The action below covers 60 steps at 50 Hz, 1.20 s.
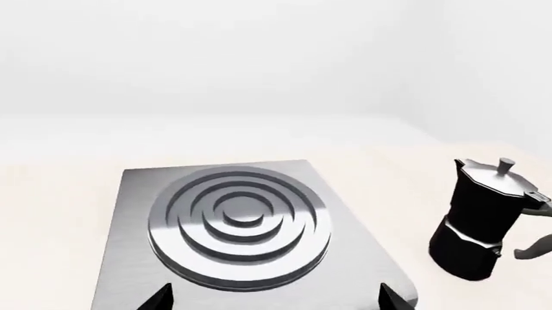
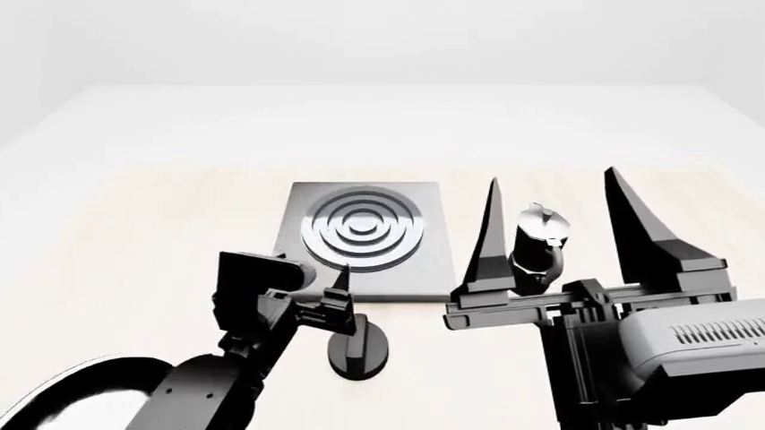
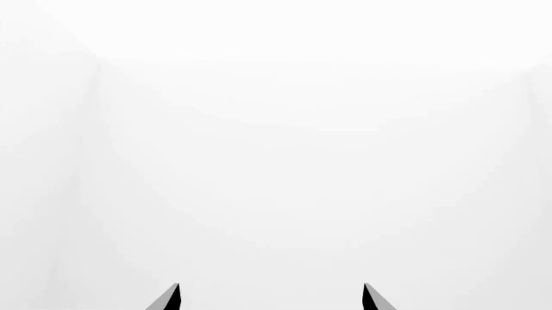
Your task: Turn on the stove and put the moka pot on it.
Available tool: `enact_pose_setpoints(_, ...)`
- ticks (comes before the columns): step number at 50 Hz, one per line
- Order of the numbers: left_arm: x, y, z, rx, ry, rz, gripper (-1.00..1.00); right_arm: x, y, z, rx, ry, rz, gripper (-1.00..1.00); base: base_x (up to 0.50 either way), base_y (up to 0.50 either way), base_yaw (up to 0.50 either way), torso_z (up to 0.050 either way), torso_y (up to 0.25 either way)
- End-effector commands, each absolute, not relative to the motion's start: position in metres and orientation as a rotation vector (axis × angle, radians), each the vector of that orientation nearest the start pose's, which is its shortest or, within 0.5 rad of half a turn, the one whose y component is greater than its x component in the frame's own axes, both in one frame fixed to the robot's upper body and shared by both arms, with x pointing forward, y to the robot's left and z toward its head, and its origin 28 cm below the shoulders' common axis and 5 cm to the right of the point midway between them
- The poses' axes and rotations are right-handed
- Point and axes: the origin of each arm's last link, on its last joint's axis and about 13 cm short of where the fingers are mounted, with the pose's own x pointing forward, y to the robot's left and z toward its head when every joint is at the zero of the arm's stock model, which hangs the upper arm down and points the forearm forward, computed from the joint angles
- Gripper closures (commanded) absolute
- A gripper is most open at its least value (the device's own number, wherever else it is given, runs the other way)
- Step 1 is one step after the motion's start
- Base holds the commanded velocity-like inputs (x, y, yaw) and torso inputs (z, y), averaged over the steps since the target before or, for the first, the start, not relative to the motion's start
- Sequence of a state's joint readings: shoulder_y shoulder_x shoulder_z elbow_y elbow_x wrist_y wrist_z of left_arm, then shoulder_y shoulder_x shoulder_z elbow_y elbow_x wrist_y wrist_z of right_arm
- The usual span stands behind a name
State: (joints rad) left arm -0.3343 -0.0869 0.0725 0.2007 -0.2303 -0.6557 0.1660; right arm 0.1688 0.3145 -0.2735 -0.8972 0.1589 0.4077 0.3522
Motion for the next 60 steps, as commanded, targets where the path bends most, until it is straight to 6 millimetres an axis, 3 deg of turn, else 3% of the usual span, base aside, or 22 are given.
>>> enact_pose_setpoints(1, 0.272, 0.195, 0.077, -0.120, 0.197, -0.362, -1.00, 0.181, -0.082, 0.185, -0.046, -0.587, 0.085, -1.00, 0.00, 0.00, 0.00, 0.000, 0.000)
enact_pose_setpoints(60, 0.264, 0.177, 0.021, -0.162, 0.377, -0.430, -1.00, 0.180, -0.080, 0.186, -0.043, -0.596, 0.099, -1.00, 0.00, 0.00, 0.00, 0.000, 0.000)
